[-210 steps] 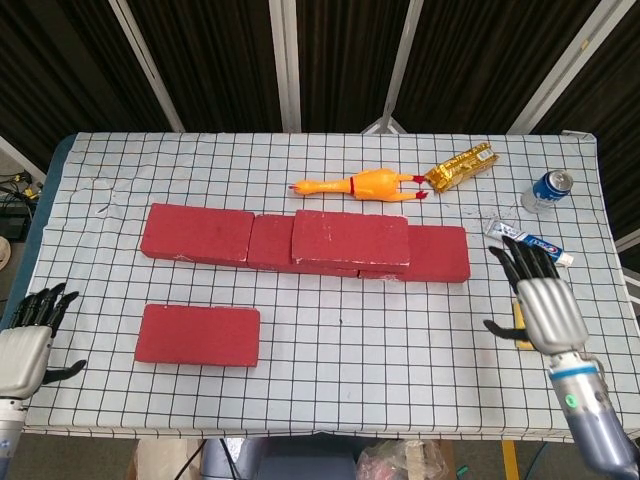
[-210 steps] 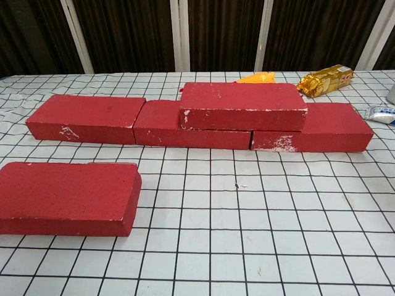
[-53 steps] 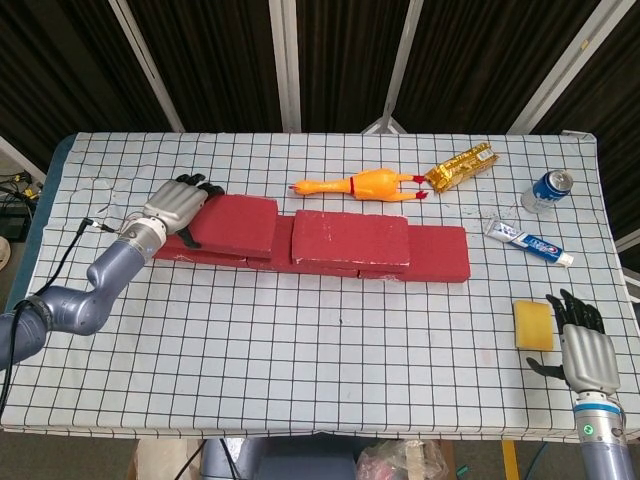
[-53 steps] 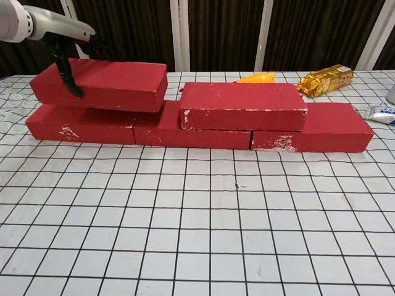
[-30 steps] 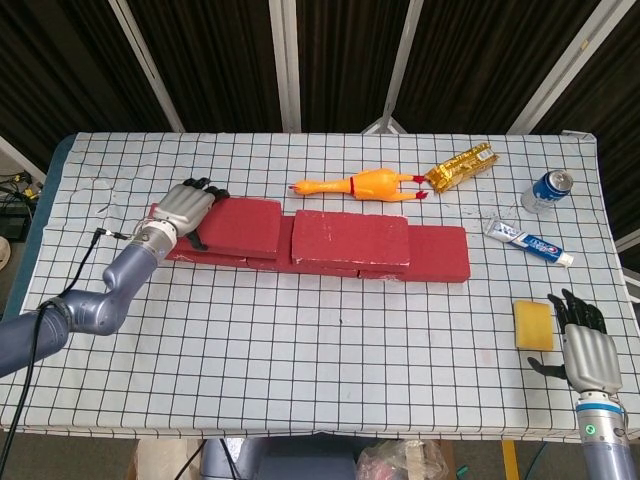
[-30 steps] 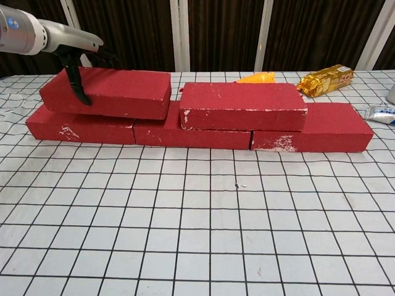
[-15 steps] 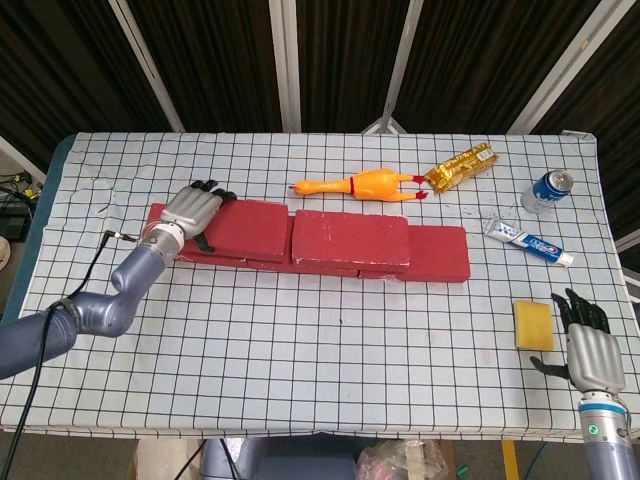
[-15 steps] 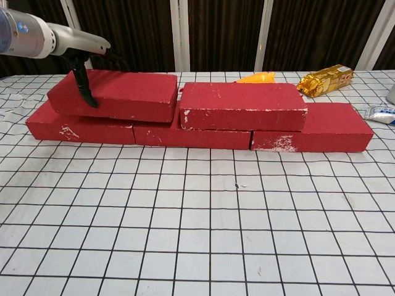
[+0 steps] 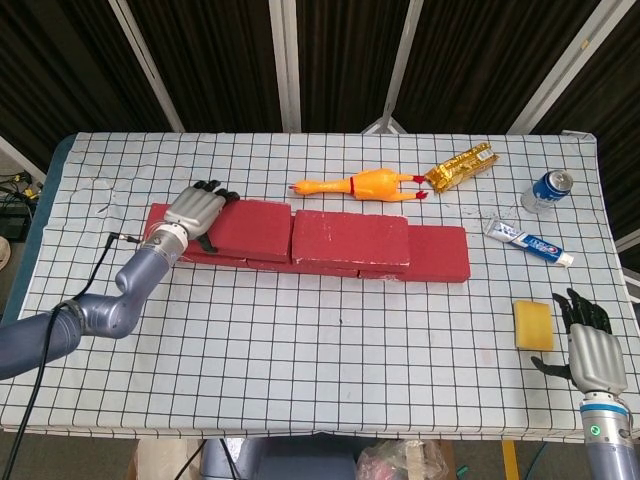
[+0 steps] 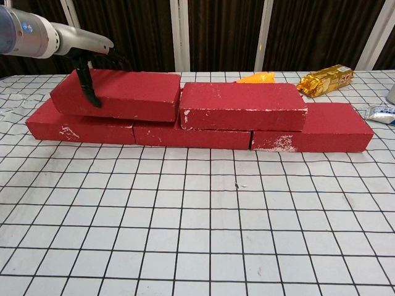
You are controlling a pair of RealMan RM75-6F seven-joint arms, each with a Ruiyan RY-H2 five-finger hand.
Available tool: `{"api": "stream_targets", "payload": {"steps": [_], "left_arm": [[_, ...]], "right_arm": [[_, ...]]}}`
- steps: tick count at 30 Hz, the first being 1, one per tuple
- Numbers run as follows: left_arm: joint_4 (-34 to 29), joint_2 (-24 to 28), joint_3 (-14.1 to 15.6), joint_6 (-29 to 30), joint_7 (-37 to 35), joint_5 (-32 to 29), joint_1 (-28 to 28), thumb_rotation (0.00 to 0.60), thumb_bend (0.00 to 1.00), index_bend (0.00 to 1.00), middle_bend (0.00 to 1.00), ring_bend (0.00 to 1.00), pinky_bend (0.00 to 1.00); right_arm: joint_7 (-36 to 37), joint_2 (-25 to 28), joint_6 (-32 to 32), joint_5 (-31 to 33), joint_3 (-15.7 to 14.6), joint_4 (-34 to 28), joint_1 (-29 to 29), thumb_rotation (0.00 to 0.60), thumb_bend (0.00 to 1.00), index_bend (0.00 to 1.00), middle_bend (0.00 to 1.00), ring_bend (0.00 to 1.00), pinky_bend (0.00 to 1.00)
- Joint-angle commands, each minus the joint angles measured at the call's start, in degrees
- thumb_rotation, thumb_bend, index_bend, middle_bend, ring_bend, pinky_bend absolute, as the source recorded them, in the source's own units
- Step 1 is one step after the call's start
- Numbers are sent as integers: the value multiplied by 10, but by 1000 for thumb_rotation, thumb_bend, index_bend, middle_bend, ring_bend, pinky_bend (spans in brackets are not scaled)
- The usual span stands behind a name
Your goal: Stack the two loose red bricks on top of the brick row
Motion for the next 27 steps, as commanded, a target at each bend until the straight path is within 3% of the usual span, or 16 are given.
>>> {"api": "stream_targets", "payload": {"steps": [1, 27], "left_arm": [[2, -2, 1, 0, 2, -3, -1, 600, 0, 251, 194, 56, 95], [13, -20, 4, 3, 8, -13, -7, 600, 0, 243, 192, 56, 95]], "right_arm": [[-1, 0, 0, 1, 0, 0, 0, 600, 162, 117, 0, 0, 0], [0, 0, -4, 5, 0, 1, 1, 600, 162, 117, 0, 0, 0]]}}
